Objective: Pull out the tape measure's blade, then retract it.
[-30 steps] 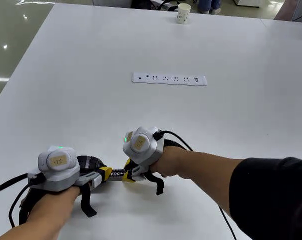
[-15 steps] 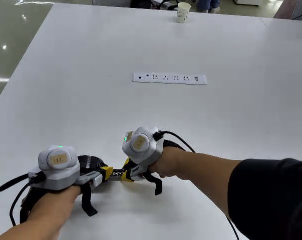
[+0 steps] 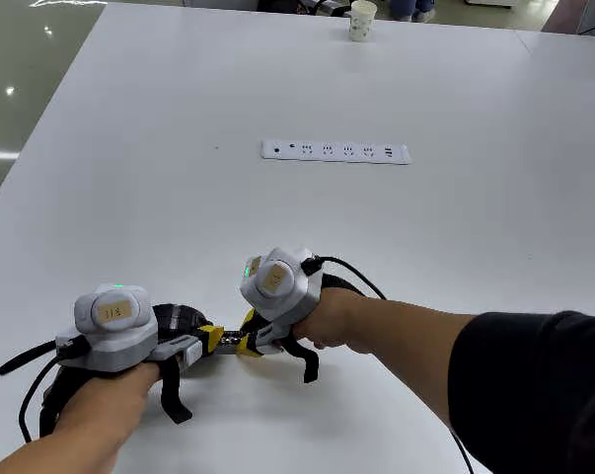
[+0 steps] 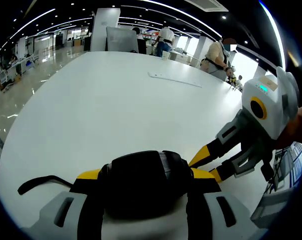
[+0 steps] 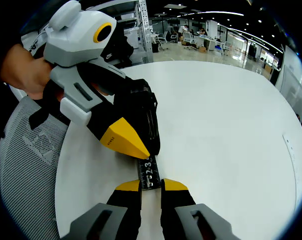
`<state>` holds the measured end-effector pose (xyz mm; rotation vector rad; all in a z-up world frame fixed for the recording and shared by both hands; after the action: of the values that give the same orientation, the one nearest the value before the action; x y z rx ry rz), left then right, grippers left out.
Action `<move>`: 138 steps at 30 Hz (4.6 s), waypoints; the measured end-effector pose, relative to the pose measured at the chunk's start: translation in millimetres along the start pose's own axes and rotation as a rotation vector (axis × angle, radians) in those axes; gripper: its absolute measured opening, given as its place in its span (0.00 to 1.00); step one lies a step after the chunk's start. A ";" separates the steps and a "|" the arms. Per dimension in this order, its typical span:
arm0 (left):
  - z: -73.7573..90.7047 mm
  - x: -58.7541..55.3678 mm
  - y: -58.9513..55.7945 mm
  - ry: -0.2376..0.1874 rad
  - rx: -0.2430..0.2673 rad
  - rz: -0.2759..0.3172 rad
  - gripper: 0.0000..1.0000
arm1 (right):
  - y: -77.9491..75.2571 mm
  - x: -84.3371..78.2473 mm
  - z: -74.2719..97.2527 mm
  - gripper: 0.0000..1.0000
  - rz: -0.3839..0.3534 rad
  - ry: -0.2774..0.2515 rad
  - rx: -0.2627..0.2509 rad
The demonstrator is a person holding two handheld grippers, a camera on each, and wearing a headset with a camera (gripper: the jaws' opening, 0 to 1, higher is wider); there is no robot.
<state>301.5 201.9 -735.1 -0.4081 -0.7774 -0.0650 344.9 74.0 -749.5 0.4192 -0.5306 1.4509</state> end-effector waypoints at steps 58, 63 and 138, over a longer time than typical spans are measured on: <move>4.3 1.1 -3.4 -0.028 -0.011 0.007 0.65 | 7.2 19.4 -17.0 0.11 -0.047 -0.060 -0.018; 3.0 0.3 -2.8 -0.027 -0.018 -0.021 0.65 | 10.1 20.9 -17.4 0.12 -0.013 -0.043 -0.046; 94.0 -13.0 18.5 0.102 -0.345 -0.381 0.99 | 16.2 -158.1 197.8 0.59 -0.356 -0.174 -0.386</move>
<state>233.2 253.6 -690.3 -0.5737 -0.7360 -0.5781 305.2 -166.7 -679.9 0.3125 -0.8143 0.9478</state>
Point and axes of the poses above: the centre of the closed fingertips' face, and the gripper's own axes: z roughly backward along the fingers, y roughly to its left, x roughly out of its top, the point moved 7 cm from there along z, roughly backward along the fingers, and after that the axes turned 11 degrees about -x, right-handed, at the moved point
